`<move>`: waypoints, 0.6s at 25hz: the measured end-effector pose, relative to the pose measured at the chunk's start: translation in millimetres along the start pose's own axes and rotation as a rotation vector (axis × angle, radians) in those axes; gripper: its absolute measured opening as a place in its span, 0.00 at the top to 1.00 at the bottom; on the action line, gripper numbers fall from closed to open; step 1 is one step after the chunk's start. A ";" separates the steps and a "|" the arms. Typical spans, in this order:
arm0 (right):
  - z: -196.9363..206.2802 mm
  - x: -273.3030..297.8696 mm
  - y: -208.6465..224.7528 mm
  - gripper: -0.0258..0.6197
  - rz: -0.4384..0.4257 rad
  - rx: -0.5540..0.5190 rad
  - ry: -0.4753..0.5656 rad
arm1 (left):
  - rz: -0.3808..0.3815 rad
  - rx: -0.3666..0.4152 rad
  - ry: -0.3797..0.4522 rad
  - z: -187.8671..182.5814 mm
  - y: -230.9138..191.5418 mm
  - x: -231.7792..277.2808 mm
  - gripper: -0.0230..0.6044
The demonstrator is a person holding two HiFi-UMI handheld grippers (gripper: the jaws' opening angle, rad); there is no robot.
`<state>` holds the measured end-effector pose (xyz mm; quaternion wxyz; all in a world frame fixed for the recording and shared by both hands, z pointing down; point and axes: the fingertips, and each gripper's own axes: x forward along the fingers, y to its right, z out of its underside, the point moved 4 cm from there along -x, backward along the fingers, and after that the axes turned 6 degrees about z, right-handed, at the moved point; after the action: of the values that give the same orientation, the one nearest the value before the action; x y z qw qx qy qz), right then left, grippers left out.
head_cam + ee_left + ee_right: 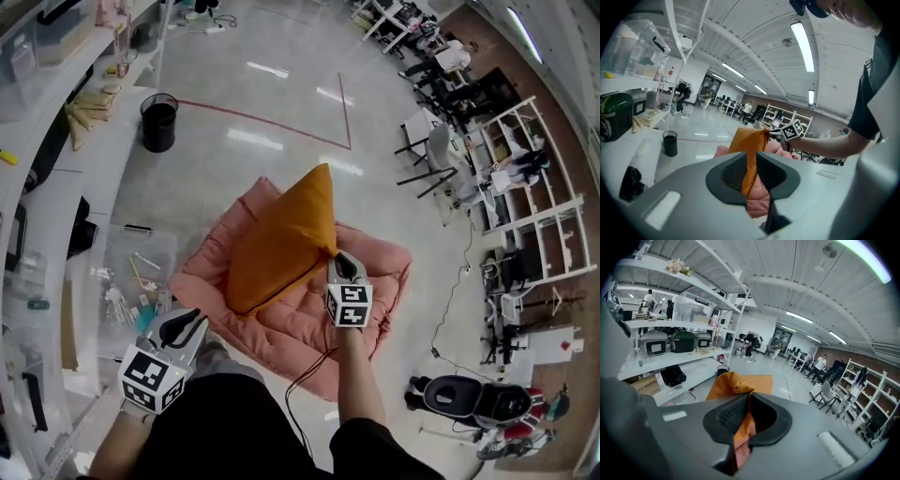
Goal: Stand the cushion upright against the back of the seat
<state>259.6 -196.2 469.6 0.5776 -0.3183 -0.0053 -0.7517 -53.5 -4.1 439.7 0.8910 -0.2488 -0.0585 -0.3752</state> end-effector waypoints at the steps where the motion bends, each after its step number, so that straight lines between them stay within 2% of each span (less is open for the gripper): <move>1: 6.1 -3.1 5.0 0.93 0.004 0.002 -0.008 | 0.013 0.002 -0.004 -1.4 2.2 7.2 0.84; 7: 48.6 -29.2 36.9 0.93 0.037 0.027 -0.071 | 0.081 0.030 -0.031 -9.1 16.7 43.8 0.84; 15: 106.0 -70.9 66.7 0.94 0.108 0.118 -0.142 | 0.162 0.051 -0.076 -11.5 39.2 84.9 0.85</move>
<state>377.0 -117.3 495.8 0.6330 -0.3362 -0.0735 -0.6934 33.3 -40.6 438.8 0.9216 -0.2438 -0.0815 -0.2907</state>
